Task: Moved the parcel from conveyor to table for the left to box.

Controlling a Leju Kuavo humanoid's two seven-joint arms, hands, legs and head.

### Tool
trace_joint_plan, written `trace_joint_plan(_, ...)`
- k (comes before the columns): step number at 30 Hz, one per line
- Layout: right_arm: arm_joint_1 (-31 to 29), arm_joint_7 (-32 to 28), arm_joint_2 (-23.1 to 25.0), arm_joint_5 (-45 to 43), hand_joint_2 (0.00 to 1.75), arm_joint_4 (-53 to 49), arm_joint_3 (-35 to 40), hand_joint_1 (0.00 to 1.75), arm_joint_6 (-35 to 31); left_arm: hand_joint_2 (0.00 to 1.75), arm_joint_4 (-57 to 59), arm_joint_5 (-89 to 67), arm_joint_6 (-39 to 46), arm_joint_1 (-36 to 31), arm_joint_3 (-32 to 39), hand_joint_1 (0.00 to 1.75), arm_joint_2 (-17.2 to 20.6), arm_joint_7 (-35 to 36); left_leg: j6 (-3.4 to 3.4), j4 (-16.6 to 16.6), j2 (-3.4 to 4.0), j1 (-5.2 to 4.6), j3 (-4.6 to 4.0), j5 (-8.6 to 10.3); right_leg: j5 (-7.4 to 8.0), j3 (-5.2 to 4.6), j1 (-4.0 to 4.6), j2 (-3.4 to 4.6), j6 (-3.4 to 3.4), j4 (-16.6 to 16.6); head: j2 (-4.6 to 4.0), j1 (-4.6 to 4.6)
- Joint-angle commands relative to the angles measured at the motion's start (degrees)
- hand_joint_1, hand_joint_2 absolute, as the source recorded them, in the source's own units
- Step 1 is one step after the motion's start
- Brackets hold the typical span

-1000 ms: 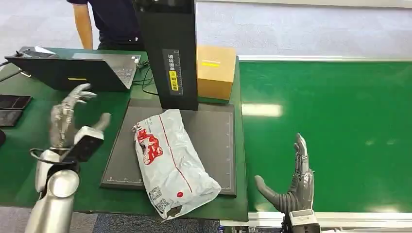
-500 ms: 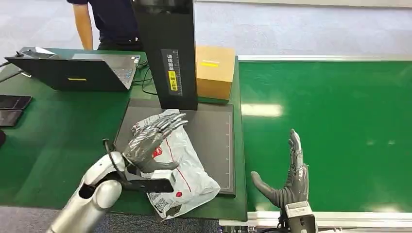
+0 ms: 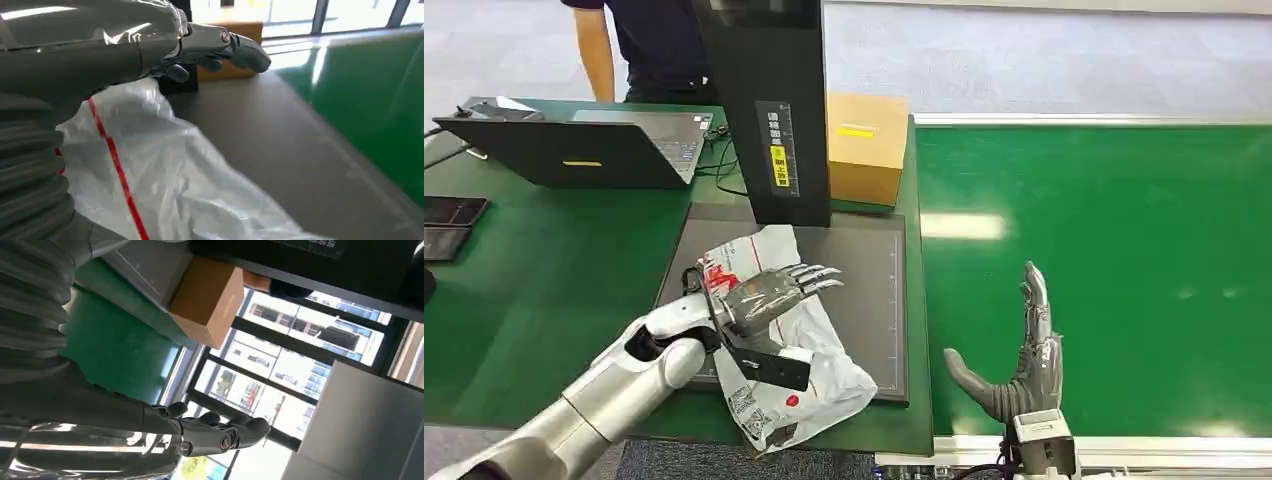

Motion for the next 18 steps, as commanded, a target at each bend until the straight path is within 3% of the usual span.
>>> trace_joint_plan(1,-1.5,-0.12,-3.26,-1.01,1.75,4.44,-0.18,0.0,-1.19,1.75,26.68,0.2,1.64,-8.99,-10.1,0.0,-4.8,0.29,-0.1,-0.12,-0.1,0.06,0.15,0.11,0.08,0.22,0.07,-0.14,-0.07,-0.16,0.0,0.0)
trace_joint_plan(11,1.97,-2.53,-4.34,-2.11,1.75,5.53,1.1,0.0,-1.59,1.75,28.6,1.44,3.44,-9.52,-9.19,0.0,-2.09,-1.02,-0.13,-0.16,0.08,0.06,0.35,0.13,0.15,0.34,0.07,0.05,-0.1,-0.15,0.0,0.0)
trace_joint_plan(12,1.9,-2.69,-4.39,-2.12,1.75,5.72,1.23,0.0,-1.89,1.75,26.97,1.84,3.84,-9.35,-8.98,1.03,-1.69,-1.39,-0.1,-0.13,0.09,0.04,0.36,0.1,0.11,0.33,0.04,0.07,-0.08,-0.1,0.0,0.0)
trace_joint_plan(13,1.67,-2.58,-4.37,-2.06,1.75,5.66,1.2,0.0,-2.2,1.75,25.42,2.38,4.29,-9.35,-8.53,1.62,-1.51,-1.61,-0.15,-0.19,0.14,0.06,0.33,0.16,0.2,0.29,0.07,0.1,-0.13,-0.16,0.0,0.0)
trace_joint_plan(14,1.56,-2.58,-4.37,-2.05,1.75,5.6,1.19,0.0,-2.23,1.75,25.27,2.51,4.21,-9.46,-8.42,1.75,-1.59,-1.59,-0.13,-0.12,0.11,0.06,0.36,0.1,0.14,0.32,0.07,0.08,-0.12,-0.09,0.0,0.0)
trace_joint_plan(18,1.27,-2.3,-4.47,-2.1,1.75,5.11,1.18,0.0,-2.66,1.75,20.52,2.75,4.92,-9.62,-7.33,1.75,-1.09,-0.87,-0.25,-0.12,0.06,0.08,0.2,0.27,0.22,0.18,0.09,0.01,-0.17,-0.06,0.0,0.0)
